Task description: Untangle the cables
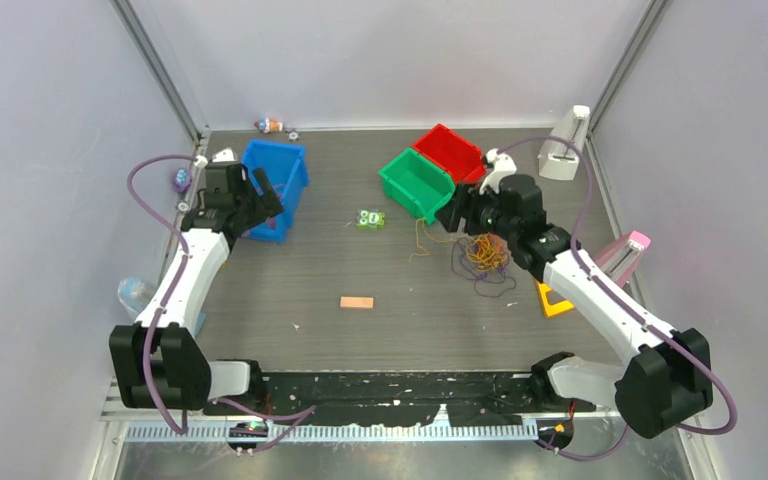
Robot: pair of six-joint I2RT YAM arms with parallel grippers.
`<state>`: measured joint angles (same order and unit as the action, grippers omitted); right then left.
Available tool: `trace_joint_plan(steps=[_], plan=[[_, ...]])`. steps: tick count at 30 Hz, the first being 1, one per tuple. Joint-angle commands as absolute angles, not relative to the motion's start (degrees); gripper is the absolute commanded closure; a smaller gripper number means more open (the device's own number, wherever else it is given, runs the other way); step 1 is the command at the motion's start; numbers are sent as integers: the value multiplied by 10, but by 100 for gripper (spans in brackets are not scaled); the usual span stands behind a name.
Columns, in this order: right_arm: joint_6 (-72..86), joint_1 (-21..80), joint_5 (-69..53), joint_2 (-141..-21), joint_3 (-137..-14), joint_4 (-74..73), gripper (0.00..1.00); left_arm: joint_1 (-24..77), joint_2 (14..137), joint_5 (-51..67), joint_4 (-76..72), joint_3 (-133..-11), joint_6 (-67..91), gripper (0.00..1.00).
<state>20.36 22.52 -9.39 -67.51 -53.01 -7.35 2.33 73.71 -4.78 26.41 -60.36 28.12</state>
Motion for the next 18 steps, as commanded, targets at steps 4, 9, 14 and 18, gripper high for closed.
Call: trace_joint_plan(steps=[4,9,14,18], plan=[[206,241,-78,-633,-442,-42,30,-50,765,-78,211,-585,337,28],[202,241,-81,-622,-420,-32,30,-67,784,-89,193,-569,386,33],[197,241,-78,-614,-417,-28,30,-71,820,-138,241,-586,445,43],[194,241,-74,-612,-414,-25,31,-73,834,-155,226,-579,461,45]])
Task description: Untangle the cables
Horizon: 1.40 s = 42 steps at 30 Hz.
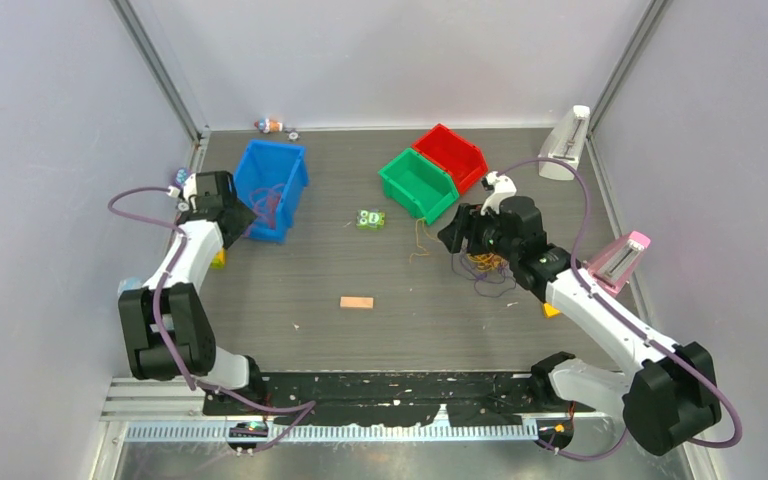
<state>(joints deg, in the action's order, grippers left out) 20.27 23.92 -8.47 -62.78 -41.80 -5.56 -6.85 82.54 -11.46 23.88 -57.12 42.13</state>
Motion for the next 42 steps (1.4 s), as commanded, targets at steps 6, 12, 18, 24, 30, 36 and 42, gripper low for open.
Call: trace_joint_plan(steps=[6,12,18,24,30,36,42], plan=[[190,241,-64,-608,-404,-19,32,-73,867,-157,205,-588,470,66],[184,240,-49,-602,-396,-16,33,-73,880,-160,193,-609,462,100],[189,241,-46,-605,-393,-4,34,-52,914,-139,162,-652,452,100],[192,240,-48,-610,-390,-5,34,-49,1006,-101,161,-749,464,100],[189,240,-41,-591,-378,-20,31,-48,1079,-67,225,-867,444,100],[200,240,-11,-576,-395,-88,15,-22,984,-93,209,-812,393,56],[228,240,116,-562,-414,-208,12,26,843,-8,209,-714,316,35]])
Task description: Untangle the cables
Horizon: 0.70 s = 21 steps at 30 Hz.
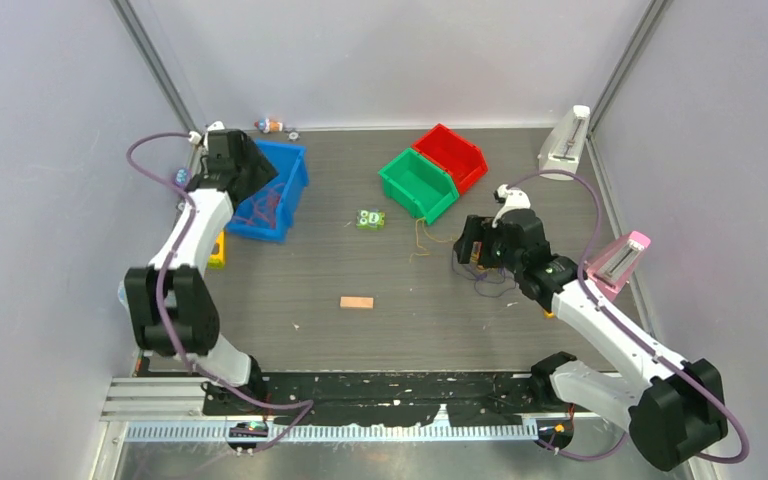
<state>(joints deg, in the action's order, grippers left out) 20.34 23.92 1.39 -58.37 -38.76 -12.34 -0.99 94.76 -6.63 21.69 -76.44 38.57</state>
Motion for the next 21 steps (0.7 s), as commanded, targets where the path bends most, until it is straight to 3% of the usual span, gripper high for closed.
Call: trace_joint_plan(steps=[1,4,6,13,21], plan=[[237,239,129,-551,-405,-217,13,43,813,-9,198,-687,296,28],[247,234,155,-525,-379,-234,11,113,724,-22,168,-618,262,8],[259,232,166,-514,-363,-248,1,156,687,-19,155,-586,249,1],[290,231,167,-550,-325,-254,5,287,639,-52,68,-491,225,0],[309,234,149,-635,-305,-191,5,308,635,-41,-50,-397,190,0]])
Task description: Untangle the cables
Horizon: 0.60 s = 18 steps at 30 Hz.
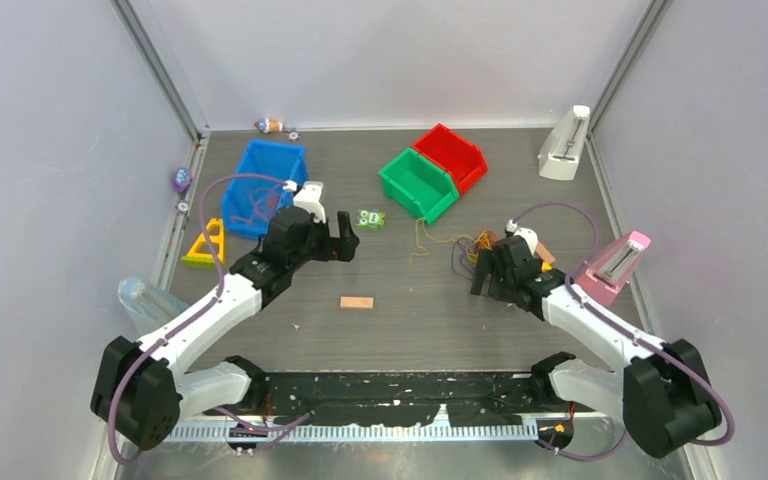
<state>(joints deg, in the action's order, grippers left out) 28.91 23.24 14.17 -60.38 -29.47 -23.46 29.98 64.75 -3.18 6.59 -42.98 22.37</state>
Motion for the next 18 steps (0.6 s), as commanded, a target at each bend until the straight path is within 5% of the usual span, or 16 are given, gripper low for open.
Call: trace_joint_plan(steps=[1,14,16,18], plan=[[310,234,156,-651,-314,-192,5,310,629,-46,-68,-382,187,0],[366,266,225,-787,-374,-229,2,317,587,-76,-186,-287,164,0],[367,270,226,-787,-374,-228,18,317,581,-78,-187,-282,164,0],[365,271,211,-779,-372,-214,49,317,580,-76,-190,-281,165,0]])
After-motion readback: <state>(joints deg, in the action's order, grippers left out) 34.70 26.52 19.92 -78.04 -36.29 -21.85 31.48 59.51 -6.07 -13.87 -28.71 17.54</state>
